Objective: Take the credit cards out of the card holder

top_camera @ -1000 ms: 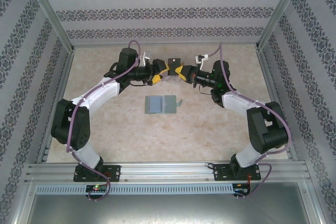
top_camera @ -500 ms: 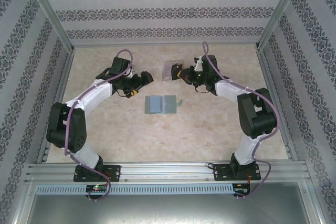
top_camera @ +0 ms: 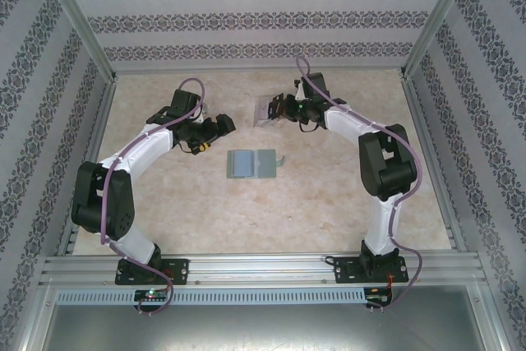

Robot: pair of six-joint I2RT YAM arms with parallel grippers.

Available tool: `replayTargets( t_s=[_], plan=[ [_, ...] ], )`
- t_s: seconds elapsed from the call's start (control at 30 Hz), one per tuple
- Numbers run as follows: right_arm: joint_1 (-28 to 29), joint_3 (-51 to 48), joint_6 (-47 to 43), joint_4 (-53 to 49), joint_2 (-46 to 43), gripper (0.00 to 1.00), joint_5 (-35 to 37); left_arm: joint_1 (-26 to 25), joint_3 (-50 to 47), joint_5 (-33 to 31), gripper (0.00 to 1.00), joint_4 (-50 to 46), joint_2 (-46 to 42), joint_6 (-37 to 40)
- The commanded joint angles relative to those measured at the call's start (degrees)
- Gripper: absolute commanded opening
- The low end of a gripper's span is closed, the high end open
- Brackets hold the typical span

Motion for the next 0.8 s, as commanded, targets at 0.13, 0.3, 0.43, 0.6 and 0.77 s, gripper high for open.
replayTargets(
  t_s=[0.13, 0.3, 0.43, 0.6, 0.77],
  plan=[
    [-0.4, 8.9, -4.3, -7.5, 5.9, 0.00, 1.0, 0.7, -0.4, -0.7, 0.99, -2.5, 0.4, 1.5],
    [-0.7, 9.9, -4.9, -8.5, 7.1, 0.00, 1.7, 0.6, -0.9, -0.4, 0.99, -2.3, 0.3, 1.7],
    [-0.6, 11.9, -5.7, -10.2, 8.3, 0.00, 2.4, 0.6, -1.0, 0.2, 0.99, -1.9, 0.7, 1.6],
    [-0.7, 13.1, -6.1, -11.2, 8.5, 0.14, 1.6, 0.6, -0.8, 0.5, 0.99, -1.8, 0.7, 1.3],
    [-0.9, 12.7, -6.5, -12.4, 5.4, 0.33, 1.2, 0.6, -0.1, 0.3, 0.99, -2.7, 0.4, 1.9]
  ],
)
